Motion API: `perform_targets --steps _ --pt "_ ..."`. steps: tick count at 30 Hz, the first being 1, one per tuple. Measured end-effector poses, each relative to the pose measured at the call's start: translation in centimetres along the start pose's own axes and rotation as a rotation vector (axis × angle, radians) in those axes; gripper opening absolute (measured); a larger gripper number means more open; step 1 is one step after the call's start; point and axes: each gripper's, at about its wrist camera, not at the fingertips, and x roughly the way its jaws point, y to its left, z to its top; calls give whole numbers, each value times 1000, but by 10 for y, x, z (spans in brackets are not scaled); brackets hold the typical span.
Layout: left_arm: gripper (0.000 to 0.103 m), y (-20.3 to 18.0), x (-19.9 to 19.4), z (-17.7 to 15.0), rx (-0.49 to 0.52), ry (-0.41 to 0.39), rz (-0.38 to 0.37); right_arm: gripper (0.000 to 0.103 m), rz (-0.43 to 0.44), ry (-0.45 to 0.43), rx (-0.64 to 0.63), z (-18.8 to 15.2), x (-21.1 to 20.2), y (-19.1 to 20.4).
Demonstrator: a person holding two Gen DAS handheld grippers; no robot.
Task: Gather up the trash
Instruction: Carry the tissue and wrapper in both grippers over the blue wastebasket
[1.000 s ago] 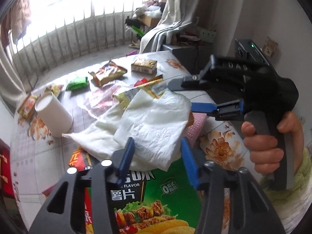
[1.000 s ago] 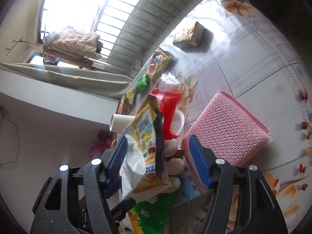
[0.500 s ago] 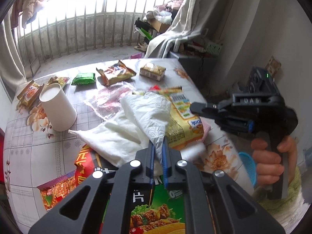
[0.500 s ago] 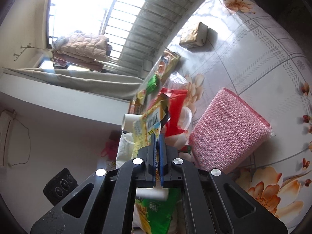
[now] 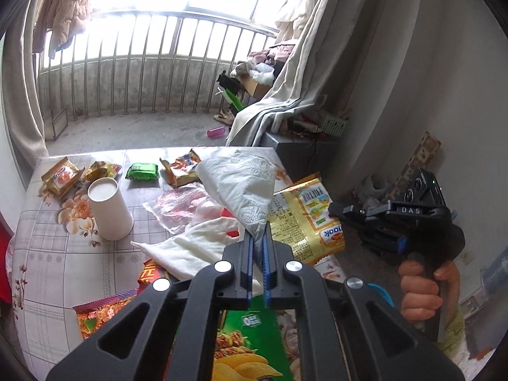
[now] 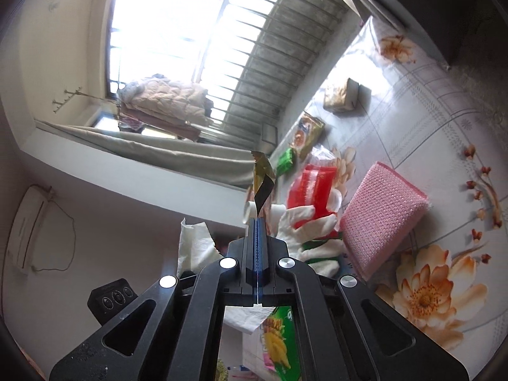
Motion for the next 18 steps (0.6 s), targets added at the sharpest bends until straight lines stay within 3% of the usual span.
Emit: perform_targets --steps 9,15,18 --pt "4 -71 -4 -1 70 4 -97 0 -36 -163 -11 -30 -108 -16" --pt "4 -156 41 -16 132 111 -236 0 -153 -322 76 -63 -214 -71" --pt "4 -206 76 -27 155 191 -320 0 -253 -420 142 -83 -267 -104"
